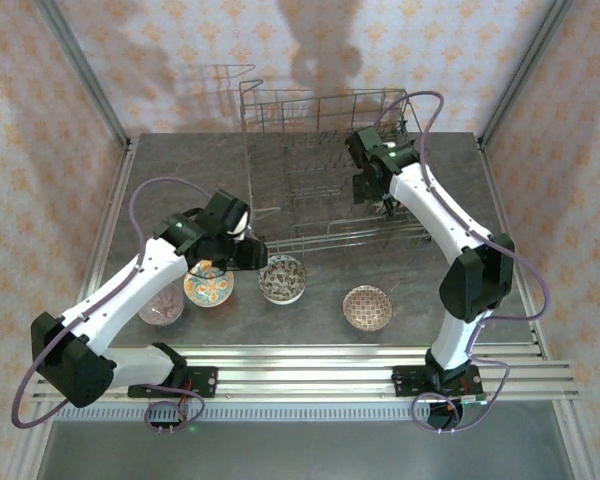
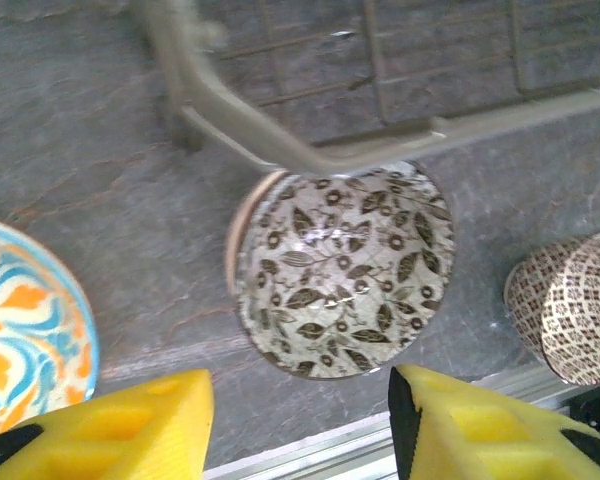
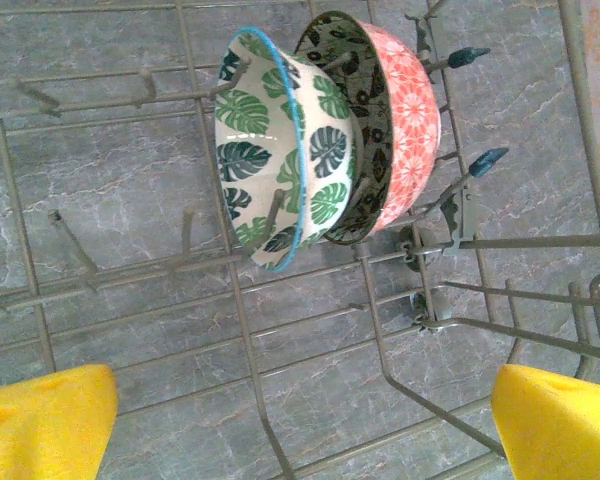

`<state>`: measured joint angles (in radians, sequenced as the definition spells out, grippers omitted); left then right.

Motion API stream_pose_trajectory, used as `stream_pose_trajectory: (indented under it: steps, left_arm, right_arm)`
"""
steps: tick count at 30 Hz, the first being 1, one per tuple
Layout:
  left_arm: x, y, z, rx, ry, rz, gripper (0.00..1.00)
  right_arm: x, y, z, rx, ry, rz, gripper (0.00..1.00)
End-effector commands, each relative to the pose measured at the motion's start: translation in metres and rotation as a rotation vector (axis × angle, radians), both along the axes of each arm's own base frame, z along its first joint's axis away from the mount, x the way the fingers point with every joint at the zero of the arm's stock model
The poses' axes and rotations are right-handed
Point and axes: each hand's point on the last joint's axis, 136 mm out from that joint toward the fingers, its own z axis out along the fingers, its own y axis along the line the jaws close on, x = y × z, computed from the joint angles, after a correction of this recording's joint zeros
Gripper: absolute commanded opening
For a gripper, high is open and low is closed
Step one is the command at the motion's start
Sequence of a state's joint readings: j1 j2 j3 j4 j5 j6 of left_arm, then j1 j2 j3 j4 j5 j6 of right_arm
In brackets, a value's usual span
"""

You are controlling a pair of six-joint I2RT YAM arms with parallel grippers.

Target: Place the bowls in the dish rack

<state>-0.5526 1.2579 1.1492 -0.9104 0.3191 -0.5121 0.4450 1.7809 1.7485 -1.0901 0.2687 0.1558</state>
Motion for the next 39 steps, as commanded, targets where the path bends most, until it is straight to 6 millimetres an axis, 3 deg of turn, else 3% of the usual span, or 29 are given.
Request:
stream_pose_trajectory:
  steps: [1, 4, 12, 18, 25, 39]
  left_arm:
    - [0.009, -0.027, 0.013, -0.013, -0.079, -0.003, 0.50]
    - [0.002, -0.059, 0.010, -0.009, -0.100, -0.045, 0.50]
    - [-0.011, -0.153, -0.013, 0.027, -0.115, -0.165, 0.51]
    - [-0.020, -0.204, -0.032, 0.062, -0.095, -0.243, 0.53]
    - [-0.023, -0.217, -0.055, 0.092, -0.058, -0.250, 0.56]
    - [-0.031, -0.213, -0.112, 0.190, 0.052, -0.232, 0.56]
  right_arm:
    - [0.002, -0.008, 0.017, 0.050, -0.018, -0.015, 0.96]
    - [0.003, -0.014, 0.026, 0.061, -0.040, -0.013, 0.96]
    - [-0.011, -0.027, 0.026, 0.120, -0.030, 0.008, 0.96]
    - [-0.022, -0.029, 0.035, 0.136, -0.054, 0.030, 0.97]
    - [-0.032, -0.030, 0.029, 0.147, -0.048, 0.036, 0.97]
    - [-0.035, -0.031, 0.022, 0.141, -0.037, 0.038, 0.96]
